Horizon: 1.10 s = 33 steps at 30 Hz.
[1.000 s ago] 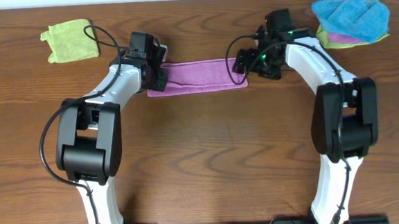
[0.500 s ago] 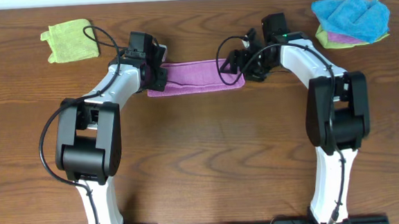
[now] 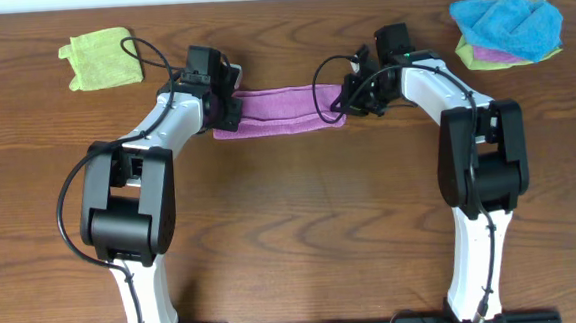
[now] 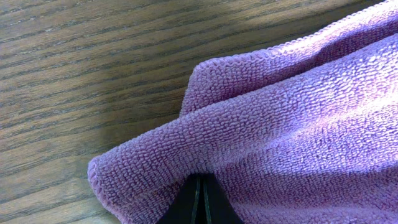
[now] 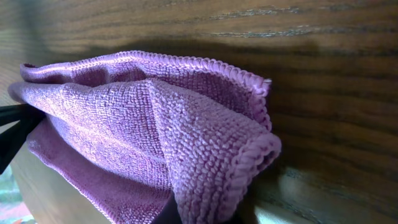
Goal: Fold the cloth
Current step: 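Fold the right end of the strip toward the left gripper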
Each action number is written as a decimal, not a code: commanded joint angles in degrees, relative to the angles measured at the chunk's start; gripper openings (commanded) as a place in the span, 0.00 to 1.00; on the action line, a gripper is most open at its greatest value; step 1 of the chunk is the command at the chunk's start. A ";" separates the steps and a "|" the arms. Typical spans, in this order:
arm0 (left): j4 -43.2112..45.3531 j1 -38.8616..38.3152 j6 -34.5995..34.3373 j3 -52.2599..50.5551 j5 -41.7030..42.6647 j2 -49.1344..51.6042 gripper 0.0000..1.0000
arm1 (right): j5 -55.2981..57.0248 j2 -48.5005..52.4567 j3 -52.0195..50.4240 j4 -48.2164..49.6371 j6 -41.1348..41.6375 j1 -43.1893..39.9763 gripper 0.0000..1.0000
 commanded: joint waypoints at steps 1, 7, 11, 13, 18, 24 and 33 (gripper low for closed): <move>-1.09 0.09 0.81 0.48 0.02 2.25 0.06 | 4.85 2.69 0.04 -1.62 1.38 0.22 0.02; -1.16 0.09 0.81 0.48 0.02 2.25 0.06 | 4.90 -1.53 4.04 -5.99 1.36 1.49 0.02; -1.16 0.09 0.76 0.48 0.07 2.25 0.06 | 4.92 -4.79 4.22 -5.68 1.38 3.39 0.02; -1.16 0.07 0.74 0.48 0.24 2.25 0.06 | 4.94 -5.51 4.22 -5.20 1.38 4.68 0.02; -1.44 0.02 0.55 0.48 0.24 2.25 0.05 | 4.92 -5.75 4.96 -4.04 2.91 7.26 0.02; -1.55 0.02 0.57 0.48 0.24 2.25 0.06 | 5.40 -6.45 8.87 -4.04 2.89 8.00 0.02; -1.49 0.04 0.26 0.48 0.24 2.25 0.06 | 5.42 -7.56 11.17 -4.07 2.91 8.50 0.02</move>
